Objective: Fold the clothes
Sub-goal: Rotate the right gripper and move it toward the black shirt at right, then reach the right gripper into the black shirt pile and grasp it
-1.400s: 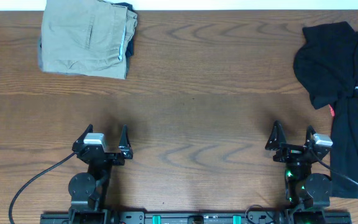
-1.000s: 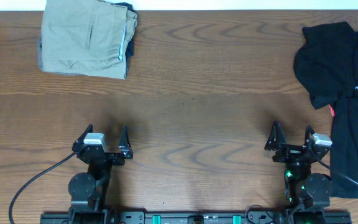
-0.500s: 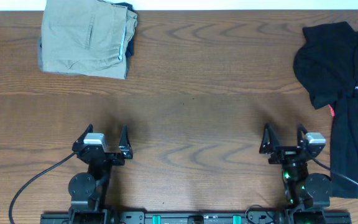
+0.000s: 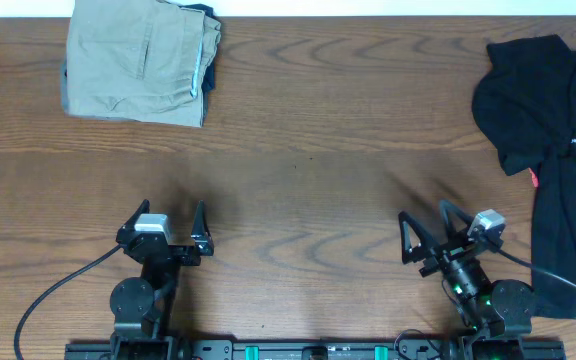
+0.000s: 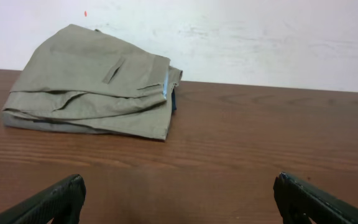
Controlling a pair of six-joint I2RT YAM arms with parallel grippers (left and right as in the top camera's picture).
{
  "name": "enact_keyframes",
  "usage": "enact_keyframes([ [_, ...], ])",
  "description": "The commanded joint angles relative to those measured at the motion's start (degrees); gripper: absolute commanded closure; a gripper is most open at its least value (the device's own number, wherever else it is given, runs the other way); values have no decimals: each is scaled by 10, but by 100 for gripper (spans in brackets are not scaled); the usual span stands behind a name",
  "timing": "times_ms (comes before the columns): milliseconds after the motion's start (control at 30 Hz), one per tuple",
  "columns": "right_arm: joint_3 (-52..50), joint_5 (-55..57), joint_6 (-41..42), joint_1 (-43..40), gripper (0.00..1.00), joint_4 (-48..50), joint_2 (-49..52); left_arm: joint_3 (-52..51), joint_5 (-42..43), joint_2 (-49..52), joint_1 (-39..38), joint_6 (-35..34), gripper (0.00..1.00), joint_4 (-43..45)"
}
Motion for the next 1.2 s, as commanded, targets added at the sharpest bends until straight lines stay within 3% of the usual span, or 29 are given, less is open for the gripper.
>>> enact_keyframes([
  [0,-2,-55,50,-4,1,0,-3,-11,4,-4,3,6,2,-17],
  [267,-2,-111,59,-4,1,3,-3,-11,4,-4,3,6,2,-17],
  [433,-1,-115,59,-4,1,97,-3,-11,4,-4,3,6,2,-17],
  [533,6,-103,59,-4,1,156,-3,-11,4,-4,3,5,2,-17],
  [767,51,-42,27,-4,1,158,9,-11,4,-4,3,5,2,-17],
  [967,140,-14,-26,-4,1,158,93,-11,4,-4,3,6,2,-17],
  [1167,270,5,-114,-4,1,90,254,-11,4,-4,3,5,2,-17],
])
